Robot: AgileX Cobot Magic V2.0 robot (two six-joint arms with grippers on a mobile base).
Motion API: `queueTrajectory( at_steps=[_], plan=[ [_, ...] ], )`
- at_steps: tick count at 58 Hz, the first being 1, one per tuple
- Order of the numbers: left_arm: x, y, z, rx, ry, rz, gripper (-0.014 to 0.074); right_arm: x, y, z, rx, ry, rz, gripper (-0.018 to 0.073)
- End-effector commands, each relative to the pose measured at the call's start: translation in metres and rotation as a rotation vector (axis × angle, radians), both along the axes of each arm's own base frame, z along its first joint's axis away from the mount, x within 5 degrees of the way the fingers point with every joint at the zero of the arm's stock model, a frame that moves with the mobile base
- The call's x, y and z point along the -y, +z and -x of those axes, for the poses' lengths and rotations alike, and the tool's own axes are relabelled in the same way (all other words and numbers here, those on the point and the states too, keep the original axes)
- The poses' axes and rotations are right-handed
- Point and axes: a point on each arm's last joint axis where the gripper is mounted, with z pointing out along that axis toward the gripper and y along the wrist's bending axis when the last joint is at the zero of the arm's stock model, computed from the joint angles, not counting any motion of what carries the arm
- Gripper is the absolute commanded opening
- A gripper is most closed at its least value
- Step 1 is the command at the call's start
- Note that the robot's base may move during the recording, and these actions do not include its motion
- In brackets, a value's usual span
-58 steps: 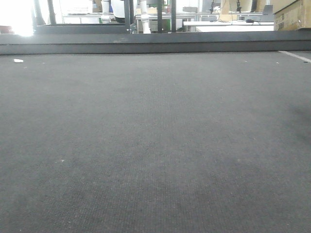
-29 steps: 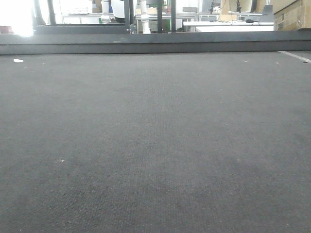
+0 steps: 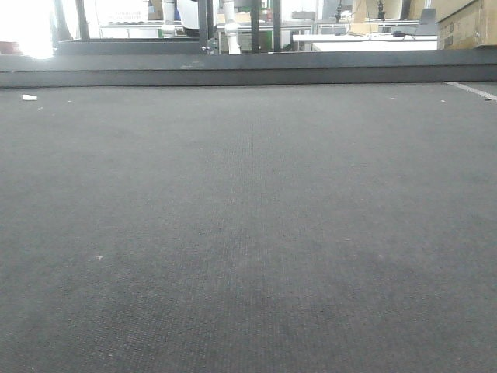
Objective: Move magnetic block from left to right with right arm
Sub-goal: 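Drive the base away from the platform holding the cube in the right gripper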
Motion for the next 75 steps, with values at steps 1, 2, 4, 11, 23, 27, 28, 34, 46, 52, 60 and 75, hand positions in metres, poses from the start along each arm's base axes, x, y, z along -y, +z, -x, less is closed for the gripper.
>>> queueTrajectory(
  at_steps=[1,2,4,11,23,27,28,34,46,52,60,75],
  plan=[
    [-0.0005,0.0056,0.0012,0.088,0.004,0.012,-0.0126,-0.0002,0.0173,0.0044,0.119,0.001,0.019,0.0244],
    [-0.0005,0.0056,0.0012,0.088,0.004,0.012,-0.0126,-0.0002,0.0173,0.0044,0.119,0.001,0.019,0.0244],
    [-0.0005,0.0056,0.0012,0.088,0.004,0.012,-0.0126,-0.0001,0.0171,0.0043,0.117,0.0,0.019,0.0244],
    [-0.0005,0.0056,0.0012,0.088,0.004,0.012,-0.0126,-0.0001,0.0169,0.0043,0.115,0.0,0.019,0.0244],
    [-0.0005,0.0056,0.0012,0.088,0.004,0.012,-0.0126,-0.0001,0.0169,0.0043,0.115,0.0,0.019,0.0244],
    [-0.0005,0.0056,0.0012,0.088,0.004,0.012,-0.0126,-0.0001,0.0169,0.0043,0.115,0.0,0.019,0.0244],
    [-0.0005,0.0056,0.0012,0.088,0.004,0.012,-0.0126,-0.0001,0.0169,0.0043,0.115,0.0,0.019,0.0244],
    [-0.0005,0.0056,0.0012,0.088,0.004,0.012,-0.0126,-0.0001,0.0169,0.0043,0.115,0.0,0.019,0.0244],
    [-0.0005,0.0056,0.0012,0.088,0.004,0.012,-0.0126,-0.0001,0.0169,0.0043,0.115,0.0,0.019,0.0244],
    [-0.0005,0.0056,0.0012,0.088,0.004,0.012,-0.0126,-0.0001,0.0169,0.0043,0.115,0.0,0.019,0.0244],
    [-0.0005,0.0056,0.0012,0.088,0.004,0.012,-0.0126,-0.0001,0.0169,0.0043,0.115,0.0,0.019,0.0244],
    [-0.0005,0.0056,0.0012,0.088,0.004,0.012,-0.0126,-0.0001,0.0169,0.0043,0.115,0.0,0.019,0.0244]
  ],
)
